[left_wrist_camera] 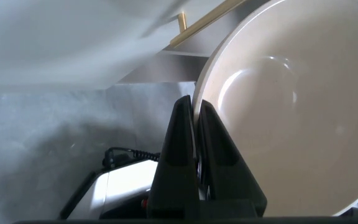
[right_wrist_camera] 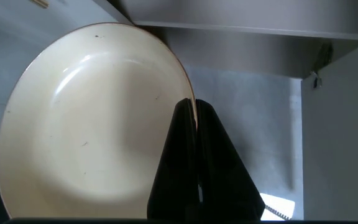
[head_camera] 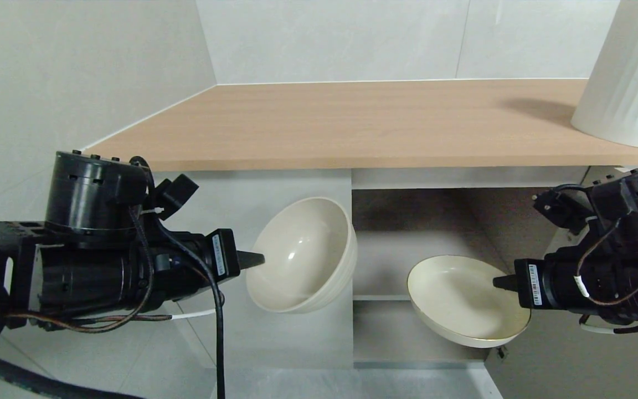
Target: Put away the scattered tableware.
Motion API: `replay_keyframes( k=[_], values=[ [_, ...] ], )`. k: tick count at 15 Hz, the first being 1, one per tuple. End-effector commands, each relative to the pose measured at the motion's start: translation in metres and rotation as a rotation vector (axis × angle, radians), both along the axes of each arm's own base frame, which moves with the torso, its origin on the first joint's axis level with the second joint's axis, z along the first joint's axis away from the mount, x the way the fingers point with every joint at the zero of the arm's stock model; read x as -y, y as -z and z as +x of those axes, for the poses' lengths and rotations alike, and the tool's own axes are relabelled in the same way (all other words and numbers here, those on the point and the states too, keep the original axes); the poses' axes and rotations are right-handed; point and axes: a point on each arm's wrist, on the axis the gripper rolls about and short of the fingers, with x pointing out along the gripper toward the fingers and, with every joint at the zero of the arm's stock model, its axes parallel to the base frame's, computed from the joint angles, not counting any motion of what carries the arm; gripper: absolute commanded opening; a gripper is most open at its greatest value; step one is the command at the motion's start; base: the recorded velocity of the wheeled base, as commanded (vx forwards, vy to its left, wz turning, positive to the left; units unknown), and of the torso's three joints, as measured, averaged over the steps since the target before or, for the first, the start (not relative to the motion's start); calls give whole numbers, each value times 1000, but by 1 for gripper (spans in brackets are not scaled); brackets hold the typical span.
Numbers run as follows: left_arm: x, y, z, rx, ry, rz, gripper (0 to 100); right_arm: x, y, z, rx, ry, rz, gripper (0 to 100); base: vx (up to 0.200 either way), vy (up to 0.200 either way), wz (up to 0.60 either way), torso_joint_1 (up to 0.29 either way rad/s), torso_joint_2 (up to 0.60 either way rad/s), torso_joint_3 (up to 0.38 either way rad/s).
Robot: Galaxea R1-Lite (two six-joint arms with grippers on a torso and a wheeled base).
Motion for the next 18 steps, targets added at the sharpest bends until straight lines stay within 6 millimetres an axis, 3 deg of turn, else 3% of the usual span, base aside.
replay_keyframes(
  k=[1, 6, 8, 14, 18],
  values=[
    [0, 1, 0, -3, 1, 2, 0, -2, 5, 4, -19, -1, -10, 0, 0, 0, 0, 0, 0, 0],
    [0, 2, 0, -2, 6, 8, 0, -16, 42, 31, -104, 8, -61, 0, 0, 0, 0, 0, 0, 0],
    [1, 2, 0, -2, 9, 8, 0, -20, 74, 58, -96, 49, -64, 0, 0, 0, 0, 0, 0, 0],
    [2, 4, 1, -10, 11, 12, 0, -32, 150, 113, -12, 234, -65, 0, 0, 0, 0, 0, 0, 0],
    [2, 4, 1, -11, 11, 13, 0, -32, 171, 131, 90, 311, -54, 0, 0, 0, 0, 0, 0, 0]
  ],
)
